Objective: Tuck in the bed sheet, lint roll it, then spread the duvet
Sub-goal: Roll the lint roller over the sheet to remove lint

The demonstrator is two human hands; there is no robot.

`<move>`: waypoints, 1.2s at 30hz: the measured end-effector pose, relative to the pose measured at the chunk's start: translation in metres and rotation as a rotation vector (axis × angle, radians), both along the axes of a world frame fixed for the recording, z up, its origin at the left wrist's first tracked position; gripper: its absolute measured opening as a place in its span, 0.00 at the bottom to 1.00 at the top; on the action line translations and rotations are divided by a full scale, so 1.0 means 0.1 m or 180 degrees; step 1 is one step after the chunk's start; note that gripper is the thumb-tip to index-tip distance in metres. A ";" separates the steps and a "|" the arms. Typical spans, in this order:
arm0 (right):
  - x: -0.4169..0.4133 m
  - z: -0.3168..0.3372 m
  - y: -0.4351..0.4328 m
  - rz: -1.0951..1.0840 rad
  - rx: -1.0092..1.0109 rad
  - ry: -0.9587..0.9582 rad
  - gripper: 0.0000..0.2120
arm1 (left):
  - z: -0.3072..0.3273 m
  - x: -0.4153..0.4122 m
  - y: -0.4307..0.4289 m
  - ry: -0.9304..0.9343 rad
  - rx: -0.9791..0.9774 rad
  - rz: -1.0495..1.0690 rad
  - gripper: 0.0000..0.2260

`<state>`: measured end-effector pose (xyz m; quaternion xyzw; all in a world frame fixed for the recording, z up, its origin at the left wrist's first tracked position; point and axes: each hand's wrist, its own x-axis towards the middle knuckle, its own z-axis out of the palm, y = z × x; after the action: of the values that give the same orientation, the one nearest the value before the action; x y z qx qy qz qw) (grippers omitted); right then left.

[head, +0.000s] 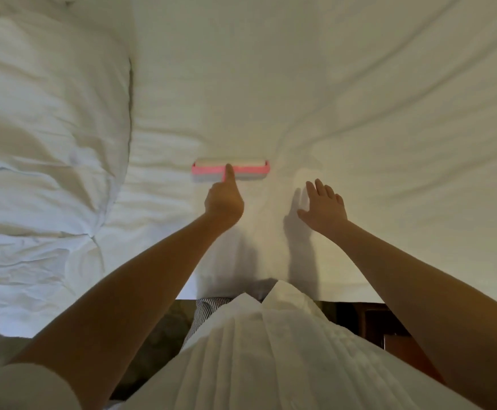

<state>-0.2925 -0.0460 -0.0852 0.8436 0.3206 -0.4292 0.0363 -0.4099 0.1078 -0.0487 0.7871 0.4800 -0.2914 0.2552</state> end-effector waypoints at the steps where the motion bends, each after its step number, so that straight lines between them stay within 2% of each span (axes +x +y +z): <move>1: 0.02 -0.03 0.07 0.0034 0.0045 0.0003 0.34 | -0.06 -0.07 -0.02 0.0154 -0.0036 0.0030 0.31; 3: 0.05 -0.13 0.20 0.0137 0.0125 0.0009 0.34 | -0.23 -0.10 -0.03 0.0190 0.0023 0.0026 0.33; 7: 0.12 -0.42 0.44 0.0289 0.0184 -0.0012 0.36 | -0.55 0.33 0.38 -0.0119 0.0398 0.0040 0.32; 10: 0.25 -0.60 0.72 0.0152 0.0255 -0.0098 0.39 | -0.57 0.64 0.77 -0.0406 0.0396 0.0256 0.32; 13: 0.38 -0.70 1.05 0.0109 0.0361 -0.0333 0.45 | -0.54 0.48 0.67 -0.0575 0.0339 0.0311 0.33; 17: 0.66 -0.78 1.39 0.0268 0.0165 -0.0500 0.56 | -0.55 0.05 0.35 -0.0320 0.0257 0.0054 0.34; 22: 0.83 -1.06 1.53 0.0380 -0.0146 -0.0418 0.65 | -0.84 0.78 0.93 -0.0309 0.0722 -0.0046 0.33; 25: 0.83 -1.18 1.51 0.0347 -0.0174 -0.0342 0.67 | -0.91 1.09 1.09 -0.0338 0.0798 0.0060 0.30; 32: 0.87 -1.17 1.53 0.0411 -0.0233 -0.0154 0.68 | -0.65 0.34 0.55 -0.0107 0.0227 0.0095 0.33; 36: 0.89 -1.14 1.55 0.0388 -0.0292 -0.0068 0.68 | -0.86 0.96 1.04 -0.0482 0.0516 0.0082 0.31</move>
<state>-0.2037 0.1088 -0.1995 0.8244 0.3510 -0.4315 0.1044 -0.3137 0.2115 -0.1346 0.8187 0.4914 -0.1881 0.2300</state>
